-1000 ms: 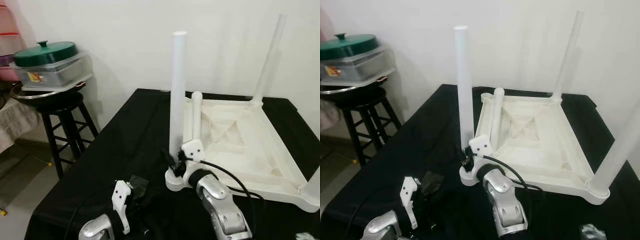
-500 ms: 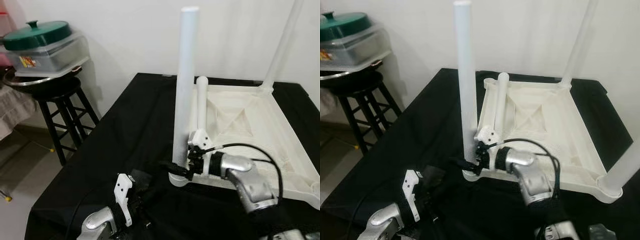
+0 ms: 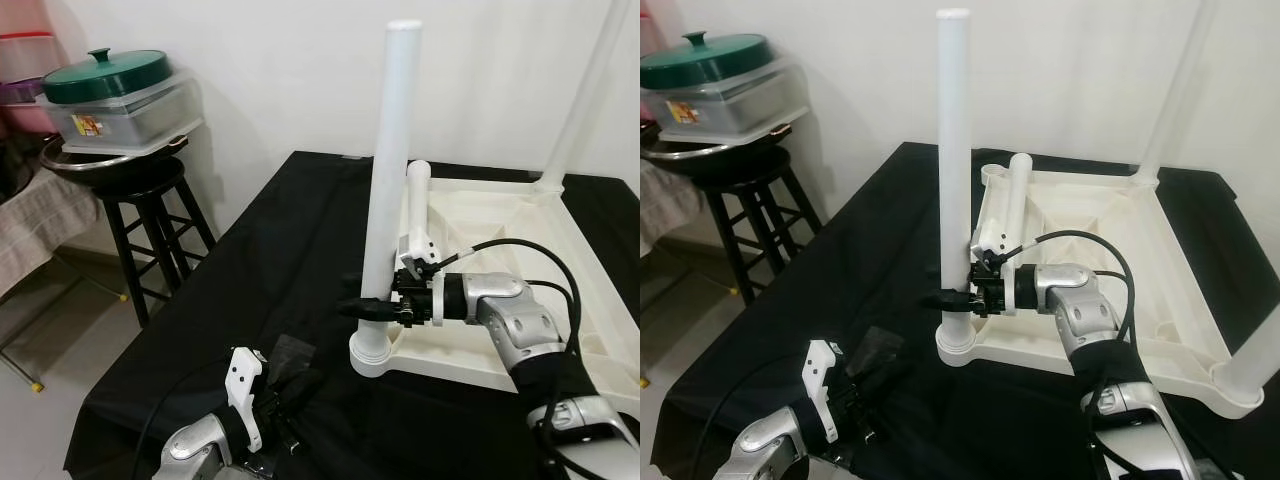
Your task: Building children table
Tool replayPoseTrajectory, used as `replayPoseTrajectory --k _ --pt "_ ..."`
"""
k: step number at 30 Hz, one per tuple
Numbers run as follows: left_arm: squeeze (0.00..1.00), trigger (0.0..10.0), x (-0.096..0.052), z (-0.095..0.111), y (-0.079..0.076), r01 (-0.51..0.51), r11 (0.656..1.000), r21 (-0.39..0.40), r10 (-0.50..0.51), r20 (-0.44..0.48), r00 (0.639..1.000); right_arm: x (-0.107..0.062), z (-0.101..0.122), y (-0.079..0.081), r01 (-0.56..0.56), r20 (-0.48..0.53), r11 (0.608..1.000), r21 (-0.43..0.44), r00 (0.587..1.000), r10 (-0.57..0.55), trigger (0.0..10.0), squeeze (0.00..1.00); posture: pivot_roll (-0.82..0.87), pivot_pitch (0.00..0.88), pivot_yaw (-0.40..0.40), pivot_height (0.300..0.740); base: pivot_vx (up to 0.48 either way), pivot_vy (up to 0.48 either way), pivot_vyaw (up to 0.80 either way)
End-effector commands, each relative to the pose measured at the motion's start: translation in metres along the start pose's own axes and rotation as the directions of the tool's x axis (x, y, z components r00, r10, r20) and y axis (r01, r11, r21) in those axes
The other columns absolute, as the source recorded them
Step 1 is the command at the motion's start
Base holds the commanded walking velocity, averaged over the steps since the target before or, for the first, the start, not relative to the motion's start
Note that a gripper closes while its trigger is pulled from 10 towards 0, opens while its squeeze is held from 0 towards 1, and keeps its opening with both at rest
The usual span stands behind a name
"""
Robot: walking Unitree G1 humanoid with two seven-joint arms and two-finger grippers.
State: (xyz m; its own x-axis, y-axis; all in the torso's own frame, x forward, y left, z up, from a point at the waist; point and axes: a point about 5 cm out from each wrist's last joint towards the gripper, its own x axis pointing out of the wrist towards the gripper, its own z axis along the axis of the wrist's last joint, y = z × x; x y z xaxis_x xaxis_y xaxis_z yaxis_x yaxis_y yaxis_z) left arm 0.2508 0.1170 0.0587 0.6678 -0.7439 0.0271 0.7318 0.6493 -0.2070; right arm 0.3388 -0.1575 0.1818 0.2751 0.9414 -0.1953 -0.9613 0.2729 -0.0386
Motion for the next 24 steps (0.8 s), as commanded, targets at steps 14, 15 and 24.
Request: replayPoseTrajectory --k 14,15,24 --pt "0.00 10.0 -0.013 -0.003 0.001 -0.009 1.000 0.000 0.009 -0.034 0.999 0.061 -0.109 0.083 0.820 -0.341 0.522 0.234 0.572 -0.746 0.0 0.00 -0.02 0.000 0.059 0.740 0.000 0.000 0.00" --pt "0.00 10.0 -0.013 -0.003 0.001 -0.004 1.000 -0.002 0.004 -0.036 0.999 0.056 -0.104 0.073 0.836 -0.333 0.508 0.209 0.549 -0.766 0.0 0.00 -0.02 0.000 0.057 0.740 0.000 0.000 0.00" --pt "0.00 10.0 -0.012 -0.002 0.000 -0.010 1.000 -0.003 0.010 -0.029 1.000 0.051 -0.064 0.046 0.758 -0.199 0.611 0.227 0.651 -0.733 10.0 1.00 0.00 0.000 0.045 0.740 0.000 0.000 0.00"
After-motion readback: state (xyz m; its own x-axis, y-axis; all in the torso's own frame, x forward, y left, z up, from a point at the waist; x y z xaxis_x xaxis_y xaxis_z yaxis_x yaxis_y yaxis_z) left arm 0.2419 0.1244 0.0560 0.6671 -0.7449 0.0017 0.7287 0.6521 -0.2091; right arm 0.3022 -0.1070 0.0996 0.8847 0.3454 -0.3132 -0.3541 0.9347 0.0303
